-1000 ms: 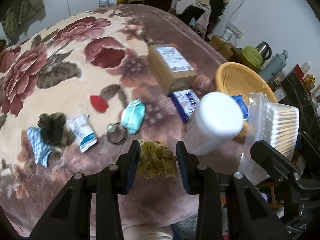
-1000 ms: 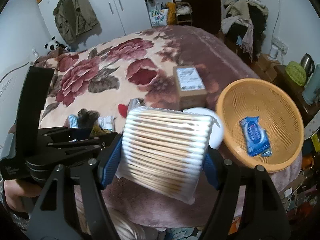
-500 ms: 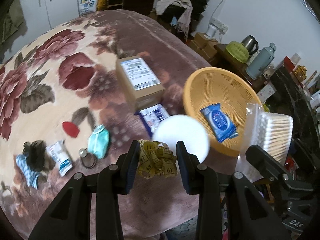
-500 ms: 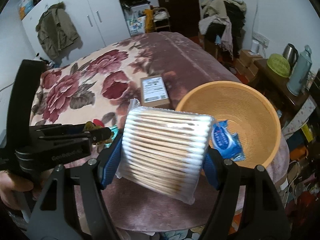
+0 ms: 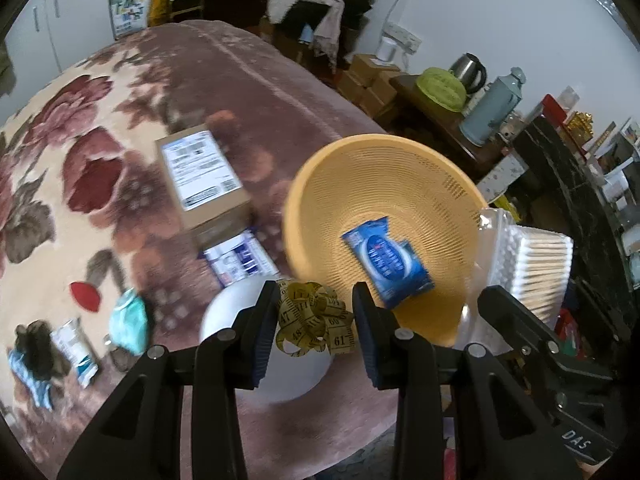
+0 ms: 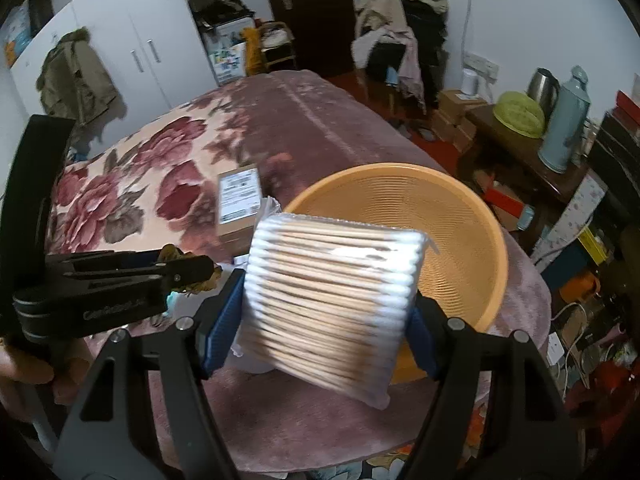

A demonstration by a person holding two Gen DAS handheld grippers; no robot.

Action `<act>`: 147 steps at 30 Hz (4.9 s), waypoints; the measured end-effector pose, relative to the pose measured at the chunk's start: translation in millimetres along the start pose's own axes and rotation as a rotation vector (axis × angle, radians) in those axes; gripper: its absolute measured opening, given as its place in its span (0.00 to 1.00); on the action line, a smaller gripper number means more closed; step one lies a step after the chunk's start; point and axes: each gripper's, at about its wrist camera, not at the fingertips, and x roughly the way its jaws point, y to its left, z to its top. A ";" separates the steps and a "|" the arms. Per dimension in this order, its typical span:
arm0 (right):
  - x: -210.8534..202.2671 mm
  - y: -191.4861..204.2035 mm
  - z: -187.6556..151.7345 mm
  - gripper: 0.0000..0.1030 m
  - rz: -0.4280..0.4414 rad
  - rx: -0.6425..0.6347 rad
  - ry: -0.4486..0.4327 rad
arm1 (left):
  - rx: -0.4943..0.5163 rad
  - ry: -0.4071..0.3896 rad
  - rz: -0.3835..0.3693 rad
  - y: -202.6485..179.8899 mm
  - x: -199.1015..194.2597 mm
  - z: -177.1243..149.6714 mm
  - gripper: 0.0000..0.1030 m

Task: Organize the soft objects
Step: 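Open both grippers to drop the tape measure and swab pack into the basket, then move both grippers back over the remaining items on the blanket, then grasp the blue-white striped cloth with the left gripper while the right gripper grasps the white gauze packet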

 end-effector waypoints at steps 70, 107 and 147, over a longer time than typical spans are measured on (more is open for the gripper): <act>24.2 124.1 -40.4 1.00 -0.026 -0.205 0.108 | -0.163 -0.058 0.176 148.6 -50.0 -98.8 0.99; 88.7 247.2 -95.9 1.00 0.091 -0.358 0.261 | -0.430 -0.023 0.243 320.7 -47.9 -194.8 0.99; 234.9 358.0 -102.2 0.99 0.209 -0.399 0.387 | -0.622 -0.041 0.335 478.7 -40.0 -234.3 0.94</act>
